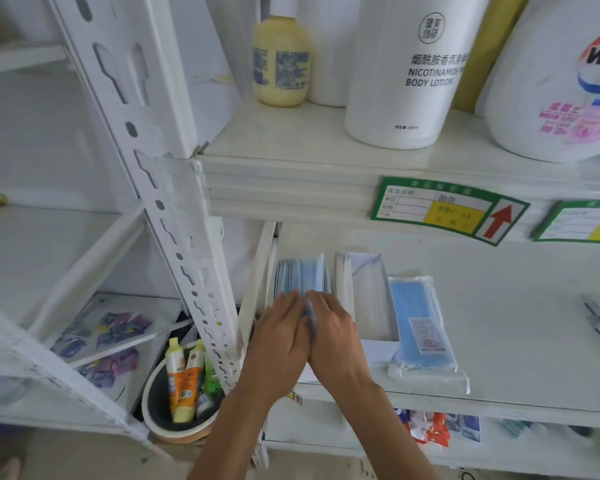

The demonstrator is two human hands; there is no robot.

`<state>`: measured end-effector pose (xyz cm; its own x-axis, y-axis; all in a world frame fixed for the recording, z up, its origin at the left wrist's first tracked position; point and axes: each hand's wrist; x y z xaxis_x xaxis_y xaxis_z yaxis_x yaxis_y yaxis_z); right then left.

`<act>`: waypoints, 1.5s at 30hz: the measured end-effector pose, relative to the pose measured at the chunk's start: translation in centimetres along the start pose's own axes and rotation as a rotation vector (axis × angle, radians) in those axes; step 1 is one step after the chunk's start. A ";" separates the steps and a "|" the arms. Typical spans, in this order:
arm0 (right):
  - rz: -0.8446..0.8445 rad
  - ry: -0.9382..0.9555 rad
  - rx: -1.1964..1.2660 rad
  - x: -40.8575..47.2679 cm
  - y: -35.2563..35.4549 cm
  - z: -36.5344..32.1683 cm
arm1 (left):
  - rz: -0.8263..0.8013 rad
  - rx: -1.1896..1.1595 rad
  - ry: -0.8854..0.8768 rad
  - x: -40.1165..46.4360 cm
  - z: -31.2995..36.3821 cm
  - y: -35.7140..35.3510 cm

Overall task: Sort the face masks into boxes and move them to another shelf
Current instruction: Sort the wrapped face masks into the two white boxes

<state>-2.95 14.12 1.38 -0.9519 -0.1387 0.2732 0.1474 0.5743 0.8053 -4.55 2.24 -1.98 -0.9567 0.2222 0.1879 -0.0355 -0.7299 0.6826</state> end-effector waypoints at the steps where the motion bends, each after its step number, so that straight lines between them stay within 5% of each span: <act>1: -0.061 0.021 -0.011 -0.5 0.0 0.2 | -0.068 0.078 -0.027 0.0 -0.1 0.1; 4: -0.179 0.097 -0.018 -1.8 0.3 0.8 | -0.171 0.121 -0.032 -0.4 -0.8 0.2; 9: -0.305 0.075 -0.075 -2.4 0.4 1.2 | 0.083 0.216 -0.091 -1.4 -0.7 -0.3; 16: -0.436 0.124 -0.133 -1.1 1.1 0.8 | 0.126 0.107 -0.145 -1.6 -1.2 0.0; 25: -0.395 0.136 -0.395 -2.4 -0.8 3.2 | 0.109 0.281 -0.017 -1.9 -1.1 -1.0; 31: -0.317 0.211 -0.164 -2.6 -0.6 4.7 | -0.035 0.180 0.033 -1.7 -2.1 -1.6; 37: 0.198 -0.037 -0.088 -3.7 2.0 8.3 | 0.031 0.341 -0.011 -1.7 -0.3 -1.6; 42: -0.065 -0.153 -0.206 -5.0 2.3 9.9 | -0.045 0.524 0.026 -2.3 2.3 -4.6; 45: -0.081 -0.123 -0.220 -5.3 2.3 9.7 | -0.055 0.544 -0.028 -2.1 1.4 -4.2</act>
<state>-0.21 24.02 -3.34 -0.9866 -0.0699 0.1478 0.1113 0.3746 0.9205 -1.96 5.77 -4.21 -0.9495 0.2727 0.1553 0.0765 -0.2788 0.9573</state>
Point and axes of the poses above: each hand's wrist, its own x-axis towards the middle knuckle, its own y-axis out of the back of the hand, z = x × y, and after that the axes turned 5 degrees about y, right-handed
